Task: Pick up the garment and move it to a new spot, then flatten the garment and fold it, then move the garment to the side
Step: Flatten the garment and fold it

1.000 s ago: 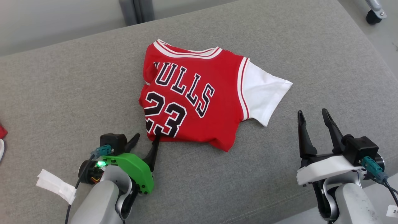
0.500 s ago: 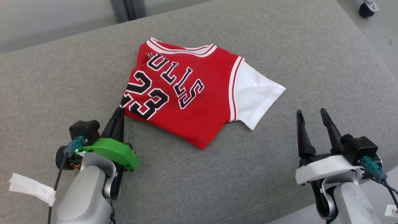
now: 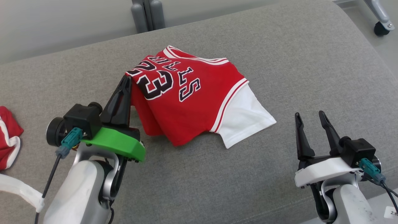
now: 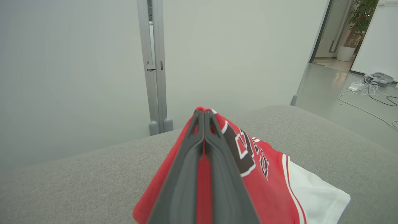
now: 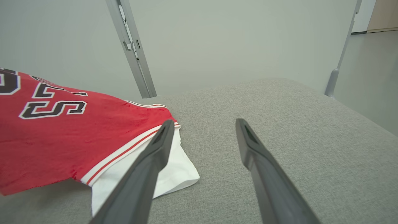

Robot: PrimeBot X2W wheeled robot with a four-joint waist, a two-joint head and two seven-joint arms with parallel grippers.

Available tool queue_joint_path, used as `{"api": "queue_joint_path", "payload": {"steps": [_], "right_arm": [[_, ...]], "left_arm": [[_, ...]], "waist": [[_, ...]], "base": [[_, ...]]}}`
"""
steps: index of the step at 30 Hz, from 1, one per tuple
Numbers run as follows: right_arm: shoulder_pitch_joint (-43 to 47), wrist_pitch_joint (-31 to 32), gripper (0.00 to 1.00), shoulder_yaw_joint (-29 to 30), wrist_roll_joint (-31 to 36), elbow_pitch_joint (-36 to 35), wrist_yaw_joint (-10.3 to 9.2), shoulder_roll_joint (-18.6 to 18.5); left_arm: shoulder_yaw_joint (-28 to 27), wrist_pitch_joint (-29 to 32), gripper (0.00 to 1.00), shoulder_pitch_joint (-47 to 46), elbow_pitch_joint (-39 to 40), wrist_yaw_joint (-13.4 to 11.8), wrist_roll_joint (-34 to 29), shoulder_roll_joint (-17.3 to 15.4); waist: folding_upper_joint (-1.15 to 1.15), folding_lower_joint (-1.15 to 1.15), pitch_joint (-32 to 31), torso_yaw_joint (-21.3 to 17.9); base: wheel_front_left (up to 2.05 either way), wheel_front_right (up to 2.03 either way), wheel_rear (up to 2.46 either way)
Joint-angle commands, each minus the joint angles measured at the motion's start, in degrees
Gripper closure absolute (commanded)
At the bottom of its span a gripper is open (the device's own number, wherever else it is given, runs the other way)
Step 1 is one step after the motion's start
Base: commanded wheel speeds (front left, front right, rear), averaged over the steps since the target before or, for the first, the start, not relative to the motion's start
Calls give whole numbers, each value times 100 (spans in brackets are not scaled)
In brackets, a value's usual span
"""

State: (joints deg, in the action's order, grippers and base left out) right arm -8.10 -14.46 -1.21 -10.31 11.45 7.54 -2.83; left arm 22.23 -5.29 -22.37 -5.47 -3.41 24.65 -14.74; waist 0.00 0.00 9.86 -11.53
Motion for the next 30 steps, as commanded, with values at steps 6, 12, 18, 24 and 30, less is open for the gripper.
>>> {"api": "queue_joint_path", "payload": {"steps": [6, 12, 18, 24, 30], "right_arm": [[90, 1, 0, 19, 14, -53, -10, -10], [-81, -9, 0, -114, -62, -74, -10, -10], [-258, -38, 0, -228, -144, -80, -10, -9], [-323, -61, 0, -236, -182, -45, -10, -7], [-374, -74, 0, -204, -171, 11, -10, -7]], "left_arm": [[73, 875, 100, 411, 1064, -270, -29, -363], [45, 1155, 100, -162, -25, 11, -20, -619], [22, 951, 100, -1129, -1611, 231, -200, -722], [-28, 623, 100, -1906, -2675, 96, -404, -720], [-39, 252, 0, -2120, -3220, 164, -301, -498]], "waist": [[0, 0, -2, -20], [0, 0, 297, -247], [0, 0, 721, -545], [0, 0, 958, -622], [0, 0, 938, -450]], "base": [[0, 0, 0], [0, 0, 0], [0, 0, 0], [0, 0, 0], [0, 0, 0]]}}
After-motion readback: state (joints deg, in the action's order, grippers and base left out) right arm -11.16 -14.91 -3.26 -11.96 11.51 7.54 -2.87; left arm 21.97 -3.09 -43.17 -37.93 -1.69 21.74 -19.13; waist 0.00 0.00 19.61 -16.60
